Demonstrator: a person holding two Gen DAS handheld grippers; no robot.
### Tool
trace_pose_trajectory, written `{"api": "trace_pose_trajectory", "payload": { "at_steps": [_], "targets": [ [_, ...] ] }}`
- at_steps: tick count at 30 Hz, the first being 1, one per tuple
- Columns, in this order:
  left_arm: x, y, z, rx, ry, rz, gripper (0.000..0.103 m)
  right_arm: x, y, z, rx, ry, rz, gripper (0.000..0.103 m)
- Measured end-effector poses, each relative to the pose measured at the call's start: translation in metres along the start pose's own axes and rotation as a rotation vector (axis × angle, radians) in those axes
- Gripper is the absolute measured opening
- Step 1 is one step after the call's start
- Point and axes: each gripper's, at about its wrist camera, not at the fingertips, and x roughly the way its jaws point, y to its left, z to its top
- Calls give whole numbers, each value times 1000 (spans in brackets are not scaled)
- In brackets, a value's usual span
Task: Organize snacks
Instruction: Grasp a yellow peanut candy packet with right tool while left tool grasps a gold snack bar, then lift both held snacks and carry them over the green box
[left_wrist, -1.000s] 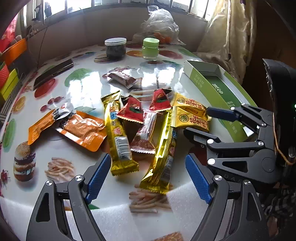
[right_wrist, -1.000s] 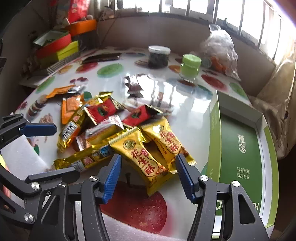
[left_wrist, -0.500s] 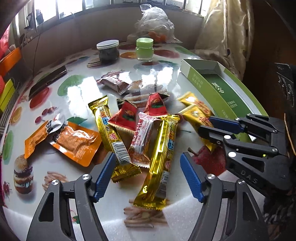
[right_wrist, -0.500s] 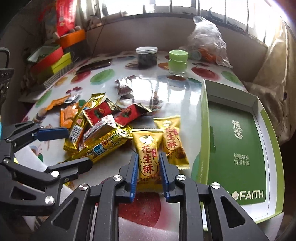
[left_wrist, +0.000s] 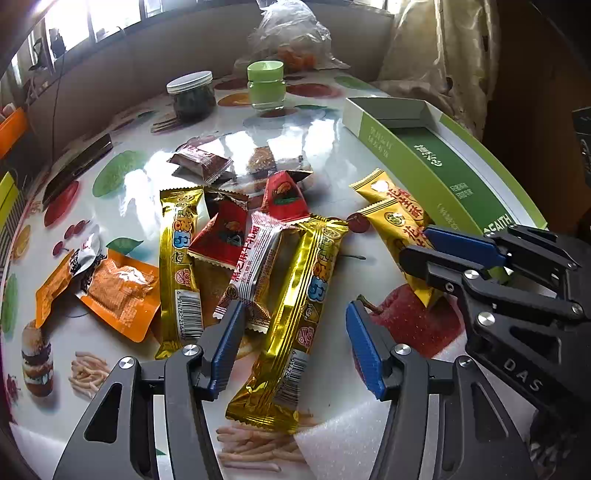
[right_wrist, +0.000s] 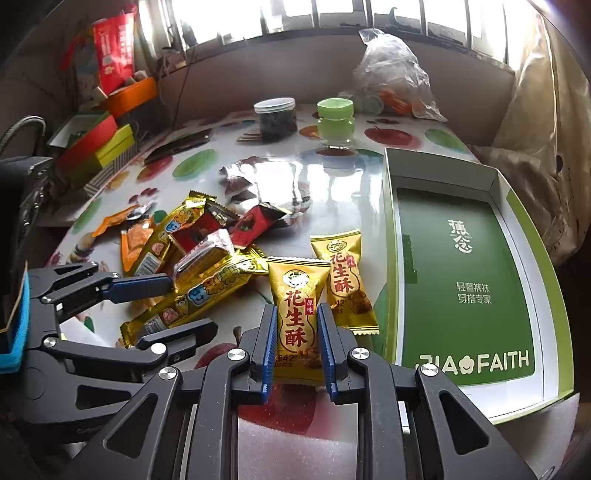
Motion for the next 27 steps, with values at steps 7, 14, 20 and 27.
{"api": "trace_pose_trajectory", "payload": {
  "at_steps": [7, 14, 20, 27],
  "targets": [
    [2, 1, 2, -13, 6, 1, 37, -1, -2, -1, 20, -4, 2, 21],
    [1, 4, 2, -37, 7, -15, 27, -4, -1, -2, 36, -5, 1, 20],
    [-7, 5, 4, -53, -8, -35, 25, -11, -1, 0, 55, -17, 10, 20],
    [-24, 7, 7, -66, -48, -42, 24, -24, 0, 3, 73, -48, 12, 20]
  ]
}}
